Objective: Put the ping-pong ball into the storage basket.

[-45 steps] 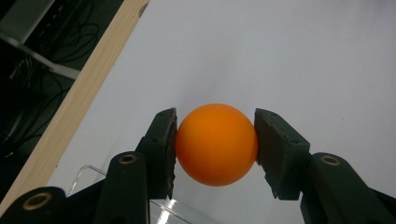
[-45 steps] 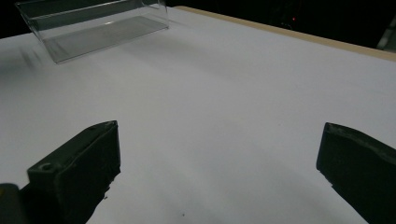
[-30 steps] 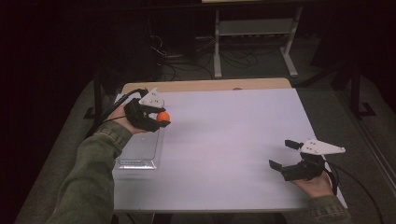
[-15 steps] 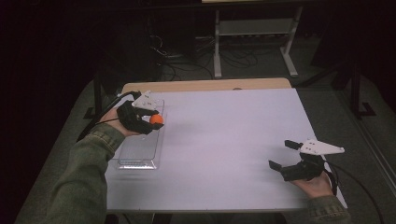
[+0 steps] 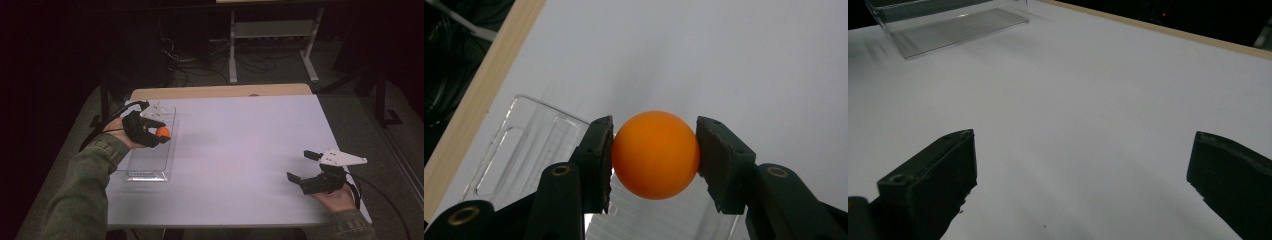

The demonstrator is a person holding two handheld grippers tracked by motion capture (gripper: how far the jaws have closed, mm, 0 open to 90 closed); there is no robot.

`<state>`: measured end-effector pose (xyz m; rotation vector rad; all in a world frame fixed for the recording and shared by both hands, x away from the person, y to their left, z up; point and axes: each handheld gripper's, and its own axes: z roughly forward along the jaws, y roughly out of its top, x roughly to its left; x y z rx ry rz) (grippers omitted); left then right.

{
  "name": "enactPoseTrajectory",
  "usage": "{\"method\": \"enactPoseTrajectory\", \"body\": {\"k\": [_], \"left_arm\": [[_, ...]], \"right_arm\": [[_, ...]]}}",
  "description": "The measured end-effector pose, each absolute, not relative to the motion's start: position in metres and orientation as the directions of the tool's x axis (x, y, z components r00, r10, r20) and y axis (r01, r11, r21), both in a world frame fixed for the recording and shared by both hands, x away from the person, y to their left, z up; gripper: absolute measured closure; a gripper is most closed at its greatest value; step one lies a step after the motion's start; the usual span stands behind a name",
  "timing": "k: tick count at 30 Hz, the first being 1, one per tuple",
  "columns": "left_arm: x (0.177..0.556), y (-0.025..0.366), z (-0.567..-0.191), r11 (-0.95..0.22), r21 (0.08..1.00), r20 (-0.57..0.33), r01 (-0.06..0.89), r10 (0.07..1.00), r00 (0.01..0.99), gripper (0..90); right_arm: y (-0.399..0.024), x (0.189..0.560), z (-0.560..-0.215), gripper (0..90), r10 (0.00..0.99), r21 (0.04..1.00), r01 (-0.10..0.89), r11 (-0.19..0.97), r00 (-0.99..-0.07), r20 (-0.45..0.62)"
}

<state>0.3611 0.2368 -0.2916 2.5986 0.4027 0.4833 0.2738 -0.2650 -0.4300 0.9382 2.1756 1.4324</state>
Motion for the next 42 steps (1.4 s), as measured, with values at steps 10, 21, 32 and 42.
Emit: {"method": "enactPoseTrajectory", "body": {"k": [10,21,32,42], "left_arm": [[0.3581,0.2399,-0.2929,-0.867,0.456,0.253,0.201,0.343,0.905,51.1],[0.3567,0.2395,-0.2928,-0.884,0.422,0.231,0.202,0.32,0.919,51.1],[0.3567,0.2398,-0.2949,-0.899,0.388,0.203,0.202,0.297,0.933,51.1],[0.3557,0.2434,-0.2945,-0.904,0.37,0.175,0.213,0.292,0.94,51.1]], "right_arm": [[-0.2653,0.273,-0.4296,0.0,0.706,0.909,0.33,0.256,-0.706,0.057],[-0.2641,0.2733,-0.4301,0.0,0.703,0.907,0.329,0.262,-0.709,0.054],[-0.2639,0.2733,-0.4301,0.0,0.703,0.908,0.328,0.261,-0.709,0.054],[-0.2641,0.2733,-0.4301,0.0,0.704,0.907,0.33,0.261,-0.708,0.055]]}}
